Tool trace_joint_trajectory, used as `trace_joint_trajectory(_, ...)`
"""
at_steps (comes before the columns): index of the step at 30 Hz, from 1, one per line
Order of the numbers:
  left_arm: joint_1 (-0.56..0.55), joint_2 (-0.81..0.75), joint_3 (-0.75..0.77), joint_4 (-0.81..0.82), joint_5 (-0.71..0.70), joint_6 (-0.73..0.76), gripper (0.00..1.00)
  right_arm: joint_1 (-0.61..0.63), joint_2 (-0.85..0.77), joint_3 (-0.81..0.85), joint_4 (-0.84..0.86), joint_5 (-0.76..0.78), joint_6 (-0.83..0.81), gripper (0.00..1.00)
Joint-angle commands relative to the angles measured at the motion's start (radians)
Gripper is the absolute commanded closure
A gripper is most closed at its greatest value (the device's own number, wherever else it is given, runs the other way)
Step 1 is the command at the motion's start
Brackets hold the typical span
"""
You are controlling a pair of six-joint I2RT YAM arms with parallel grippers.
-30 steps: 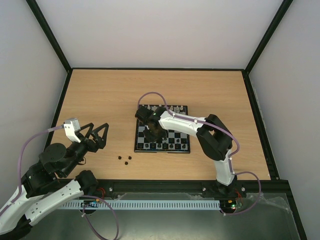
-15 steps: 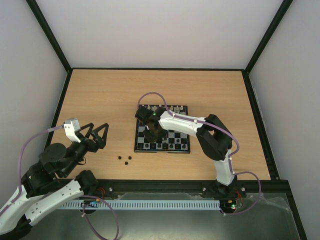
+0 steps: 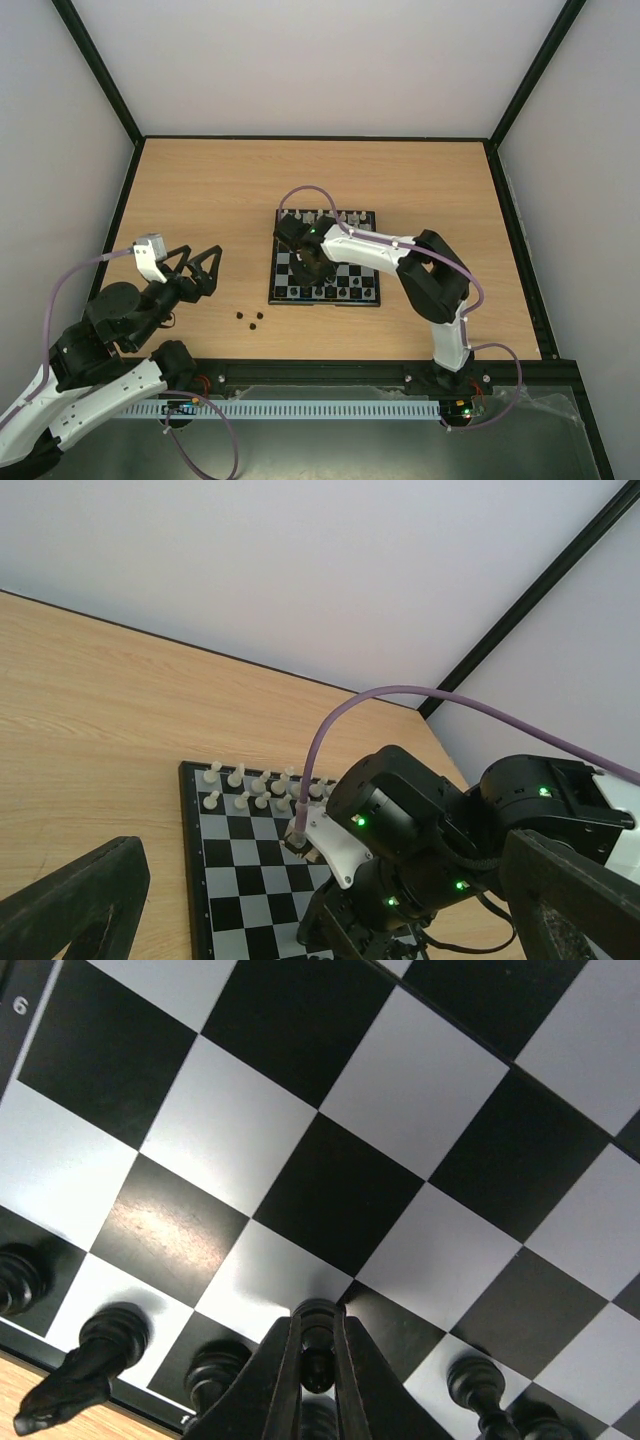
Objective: Set up the chess pieces on the board
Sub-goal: Move the chess piece to the chessboard.
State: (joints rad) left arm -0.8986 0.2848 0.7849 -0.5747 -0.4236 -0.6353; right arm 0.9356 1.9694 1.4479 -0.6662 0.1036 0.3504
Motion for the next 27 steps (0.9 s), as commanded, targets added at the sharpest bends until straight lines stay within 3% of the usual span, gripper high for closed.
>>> trace_joint_trajectory(1,-0.006,0.003,0.01,0.002,-0.012,0.005,0.01,-0.009,-0.035,-0.035,-0.043,0.022,0.012,0.9)
trace_joint_trajectory(20,-0.005,0.006,0.009,0.003,-0.012,0.005,0.01,-0.022,-0.081,-0.077,-0.027,0.011,0.02,0.88)
trace_joint_trajectory(23,-0.005,0.006,0.009,0.003,-0.012,0.005,0.01,-0.022,-0.105,-0.066,-0.022,0.027,0.021,0.81)
trace_joint_trajectory(27,-0.006,0.006,0.008,0.001,-0.015,0.004,0.01,-0.022,-0.163,-0.054,-0.006,0.027,0.02,0.63)
